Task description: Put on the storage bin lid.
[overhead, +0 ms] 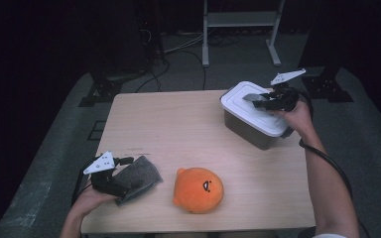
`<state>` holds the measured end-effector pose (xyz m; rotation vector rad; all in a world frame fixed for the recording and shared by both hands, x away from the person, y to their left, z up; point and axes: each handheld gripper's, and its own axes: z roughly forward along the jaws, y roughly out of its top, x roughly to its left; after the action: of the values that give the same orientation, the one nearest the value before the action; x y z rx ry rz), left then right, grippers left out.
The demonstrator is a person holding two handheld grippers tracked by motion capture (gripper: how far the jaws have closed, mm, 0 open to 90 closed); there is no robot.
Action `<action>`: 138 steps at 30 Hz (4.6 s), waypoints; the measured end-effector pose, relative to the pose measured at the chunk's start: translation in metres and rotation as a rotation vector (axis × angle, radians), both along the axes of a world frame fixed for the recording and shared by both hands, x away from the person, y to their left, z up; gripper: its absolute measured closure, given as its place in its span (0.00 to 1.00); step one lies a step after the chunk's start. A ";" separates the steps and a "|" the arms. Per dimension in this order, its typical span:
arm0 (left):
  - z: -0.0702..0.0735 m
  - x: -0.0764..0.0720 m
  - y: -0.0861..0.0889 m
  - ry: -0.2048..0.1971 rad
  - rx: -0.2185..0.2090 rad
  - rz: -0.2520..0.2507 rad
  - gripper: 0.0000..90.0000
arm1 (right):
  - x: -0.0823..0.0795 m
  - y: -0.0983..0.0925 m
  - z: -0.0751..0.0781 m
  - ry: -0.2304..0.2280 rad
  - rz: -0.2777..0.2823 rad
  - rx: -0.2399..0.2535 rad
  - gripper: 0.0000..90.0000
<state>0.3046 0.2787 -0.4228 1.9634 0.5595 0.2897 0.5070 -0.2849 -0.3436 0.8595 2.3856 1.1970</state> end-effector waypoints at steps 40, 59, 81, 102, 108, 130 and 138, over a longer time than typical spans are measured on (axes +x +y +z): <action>0.000 -0.003 -0.008 -0.006 0.019 -0.018 0.07 | -0.031 0.087 0.000 0.029 0.268 0.031 0.73; 0.001 -0.003 -0.011 -0.008 0.022 -0.027 0.07 | -0.035 0.131 0.000 0.023 0.343 0.024 0.73; 0.000 -0.003 -0.011 -0.003 0.012 -0.031 0.07 | -0.036 0.150 0.001 0.023 0.377 0.015 0.73; -0.001 -0.003 -0.011 0.003 0.015 -0.037 0.07 | -0.039 0.153 0.000 0.024 0.386 0.018 0.73; -0.001 -0.003 -0.011 0.002 0.015 -0.038 0.07 | -0.040 0.153 0.000 0.025 0.383 0.020 0.73; -0.002 -0.003 -0.012 0.004 0.014 -0.038 0.07 | -0.044 0.147 0.013 0.009 0.368 0.048 0.73; -0.003 -0.003 -0.012 0.003 0.014 -0.031 0.07 | -0.054 0.130 0.027 -0.008 0.354 0.069 0.73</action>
<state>0.3021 0.2666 -0.4258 1.9847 0.5296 0.2717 0.4530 -0.1547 -0.3167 0.4589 2.5749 1.4134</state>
